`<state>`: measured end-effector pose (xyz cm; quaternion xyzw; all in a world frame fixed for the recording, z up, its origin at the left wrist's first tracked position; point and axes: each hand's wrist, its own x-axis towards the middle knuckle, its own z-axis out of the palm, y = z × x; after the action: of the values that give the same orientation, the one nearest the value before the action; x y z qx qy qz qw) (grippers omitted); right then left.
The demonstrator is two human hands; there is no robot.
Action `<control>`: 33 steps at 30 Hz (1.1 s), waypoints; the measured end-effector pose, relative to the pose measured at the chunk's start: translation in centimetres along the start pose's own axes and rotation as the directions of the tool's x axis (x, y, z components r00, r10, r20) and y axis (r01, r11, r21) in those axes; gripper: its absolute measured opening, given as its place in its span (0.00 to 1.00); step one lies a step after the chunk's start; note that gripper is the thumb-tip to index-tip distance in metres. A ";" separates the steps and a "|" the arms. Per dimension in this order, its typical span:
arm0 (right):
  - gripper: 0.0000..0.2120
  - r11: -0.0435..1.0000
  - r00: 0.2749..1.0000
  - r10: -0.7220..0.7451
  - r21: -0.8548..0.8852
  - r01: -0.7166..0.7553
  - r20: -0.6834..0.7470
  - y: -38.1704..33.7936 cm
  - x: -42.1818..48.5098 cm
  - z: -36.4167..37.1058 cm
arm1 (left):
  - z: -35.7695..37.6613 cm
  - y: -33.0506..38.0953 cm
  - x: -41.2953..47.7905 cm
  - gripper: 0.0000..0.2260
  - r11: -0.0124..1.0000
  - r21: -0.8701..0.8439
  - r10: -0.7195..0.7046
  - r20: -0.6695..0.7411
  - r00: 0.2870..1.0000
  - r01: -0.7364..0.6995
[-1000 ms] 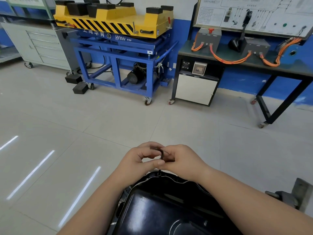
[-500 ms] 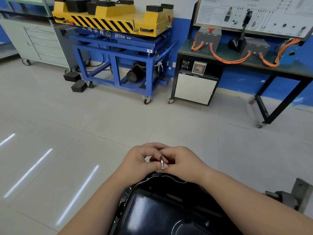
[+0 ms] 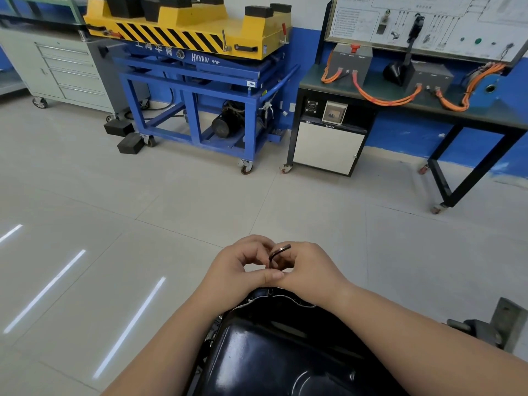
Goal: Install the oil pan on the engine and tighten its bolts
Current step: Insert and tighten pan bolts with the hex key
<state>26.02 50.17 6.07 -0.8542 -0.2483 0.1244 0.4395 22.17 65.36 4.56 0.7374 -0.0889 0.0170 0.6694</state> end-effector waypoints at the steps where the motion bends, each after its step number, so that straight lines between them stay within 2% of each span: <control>1: 0.14 1.000 1.000 -0.002 0.010 0.002 0.001 0.0 0.0 0.0 | 0.0 0.0 0.0 0.07 1.000 0.002 -0.002 -0.004 1.000 0.002; 5: 0.05 0.999 0.996 -0.035 0.042 0.032 0.076 -0.2 -0.3 -0.7 | 0.0 0.5 0.2 0.03 1.000 0.016 -0.014 0.041 0.999 0.013; 7: 0.03 0.998 0.990 -0.032 0.065 0.023 0.136 -0.2 -0.4 -1.0 | 0.0 0.7 0.3 0.06 1.000 0.021 -0.011 0.094 0.995 0.009; 8: 0.04 0.999 0.989 -0.021 0.046 0.014 0.148 -0.2 -0.5 -1.0 | 0.0 0.8 0.3 0.07 1.000 0.022 -0.010 0.129 0.992 0.008; 11: 0.17 1.000 0.995 0.007 0.004 -0.007 0.099 0.1 -0.3 -1.0 | 0.1 0.7 0.2 0.10 1.000 0.003 -0.022 0.186 0.982 0.022; 12: 0.15 1.000 0.997 0.007 0.011 -0.008 0.080 0.1 -0.2 -1.0 | 0.1 0.6 0.1 0.10 0.999 -0.019 -0.028 0.175 0.984 0.032; 14: 0.04 0.999 0.998 0.022 0.029 -0.023 0.056 0.1 -0.1 -1.0 | 0.2 0.7 0.1 0.11 0.998 -0.057 -0.031 0.129 0.991 0.038; 15: 0.03 0.998 0.999 0.031 0.050 -0.033 0.042 0.2 0.0 -0.9 | 0.3 0.7 0.1 0.12 0.997 -0.070 -0.031 0.102 0.994 0.038; 18: 0.09 0.998 1.000 0.006 0.061 -0.006 0.006 0.3 0.0 -0.4 | 0.3 0.7 0.4 0.09 0.998 -0.059 -0.023 0.073 0.997 0.028; 21: 0.17 0.999 0.999 -0.007 0.042 0.005 0.031 0.1 0.0 -0.1 | 0.2 0.6 0.4 0.08 0.999 -0.032 -0.002 0.068 0.998 0.005; 25: 0.09 0.998 0.988 0.030 0.045 -0.037 0.151 -0.1 -0.2 -0.7 | 0.1 0.9 0.6 0.05 1.000 -0.012 -0.022 0.132 0.991 0.024; 26: 0.04 0.998 0.984 0.033 0.038 -0.040 0.177 -0.2 -0.3 -0.9 | 0.0 0.9 0.6 0.05 1.000 -0.006 -0.028 0.153 0.988 0.029; 27: 0.07 0.999 0.983 0.031 0.028 -0.036 0.181 -0.2 -0.3 -1.1 | -0.1 0.9 0.6 0.06 0.999 -0.002 -0.035 0.171 0.985 0.036; 29: 0.21 1.000 0.985 0.026 -0.006 -0.025 0.171 -0.2 -0.4 -1.2 | -0.3 0.7 0.5 0.05 0.999 0.006 -0.048 0.186 0.981 0.048; 31: 0.24 0.999 0.988 0.032 -0.033 -0.028 0.153 -0.3 -0.2 -1.3 | -0.5 0.4 0.4 0.10 0.998 0.011 -0.056 0.163 0.985 0.055; 33: 0.22 0.999 0.992 0.031 -0.011 -0.030 0.121 -0.1 -0.2 -1.1 | -0.5 0.4 0.3 0.12 0.998 -0.006 -0.057 0.149 0.987 0.059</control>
<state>26.32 49.35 6.81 -0.8507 -0.2619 0.1816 0.4180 22.44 65.81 5.00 0.7354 -0.1169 -0.0578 0.6649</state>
